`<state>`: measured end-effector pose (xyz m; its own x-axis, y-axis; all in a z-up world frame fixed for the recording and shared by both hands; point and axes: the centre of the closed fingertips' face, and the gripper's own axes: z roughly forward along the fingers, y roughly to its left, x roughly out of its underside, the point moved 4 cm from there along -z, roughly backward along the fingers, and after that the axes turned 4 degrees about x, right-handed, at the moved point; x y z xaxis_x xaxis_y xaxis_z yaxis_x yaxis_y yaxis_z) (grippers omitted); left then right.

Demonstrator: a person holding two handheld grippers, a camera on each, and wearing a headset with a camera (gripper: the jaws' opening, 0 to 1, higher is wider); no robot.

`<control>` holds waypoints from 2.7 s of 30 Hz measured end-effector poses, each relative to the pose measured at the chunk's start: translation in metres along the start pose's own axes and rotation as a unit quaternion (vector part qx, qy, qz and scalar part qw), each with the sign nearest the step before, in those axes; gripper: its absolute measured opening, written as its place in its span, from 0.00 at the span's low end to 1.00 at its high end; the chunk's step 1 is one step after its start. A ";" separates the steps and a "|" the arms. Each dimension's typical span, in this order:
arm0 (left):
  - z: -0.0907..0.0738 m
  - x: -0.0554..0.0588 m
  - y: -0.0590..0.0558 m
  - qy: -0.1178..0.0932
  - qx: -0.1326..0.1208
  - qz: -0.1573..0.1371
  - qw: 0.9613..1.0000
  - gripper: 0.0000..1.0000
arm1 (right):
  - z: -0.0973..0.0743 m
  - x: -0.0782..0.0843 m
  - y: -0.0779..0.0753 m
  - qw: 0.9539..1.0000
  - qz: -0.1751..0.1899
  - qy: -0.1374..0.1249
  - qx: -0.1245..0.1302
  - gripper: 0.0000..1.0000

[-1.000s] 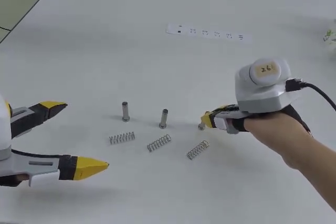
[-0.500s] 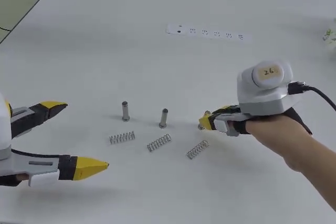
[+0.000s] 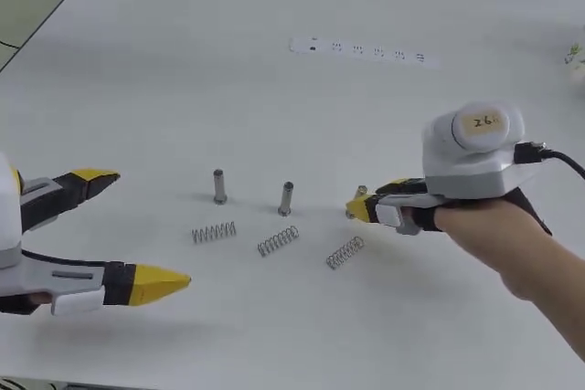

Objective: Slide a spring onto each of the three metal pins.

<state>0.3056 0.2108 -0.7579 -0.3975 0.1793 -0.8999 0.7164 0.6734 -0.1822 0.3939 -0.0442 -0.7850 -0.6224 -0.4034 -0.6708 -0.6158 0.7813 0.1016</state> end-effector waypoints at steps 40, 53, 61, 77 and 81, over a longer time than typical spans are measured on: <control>-0.003 0.005 -0.001 0.007 -0.003 -0.006 1.000 0.98 | -0.019 0.010 0.019 0.977 -0.179 0.044 -0.108 0.31; -0.002 0.004 -0.002 0.009 -0.001 -0.004 1.000 0.98 | -0.022 0.018 0.036 0.932 -0.318 0.059 -0.165 0.37; -0.002 0.004 -0.003 0.011 0.001 -0.003 1.000 0.98 | -0.013 0.024 0.038 0.901 -0.394 0.068 -0.165 0.37; -0.004 0.006 -0.003 0.011 -0.001 -0.004 1.000 0.98 | 0.004 0.034 0.037 0.860 -0.466 0.085 -0.190 0.26; -0.004 0.005 -0.003 0.011 0.000 -0.003 1.000 0.98 | 0.009 0.036 0.034 0.858 -0.469 0.094 -0.188 0.23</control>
<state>0.2988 0.2123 -0.7604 -0.4153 0.1909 -0.8894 0.7139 0.6743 -0.1886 0.3552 -0.0278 -0.8127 0.1869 -0.8679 -0.4603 -0.9786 -0.1234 -0.1647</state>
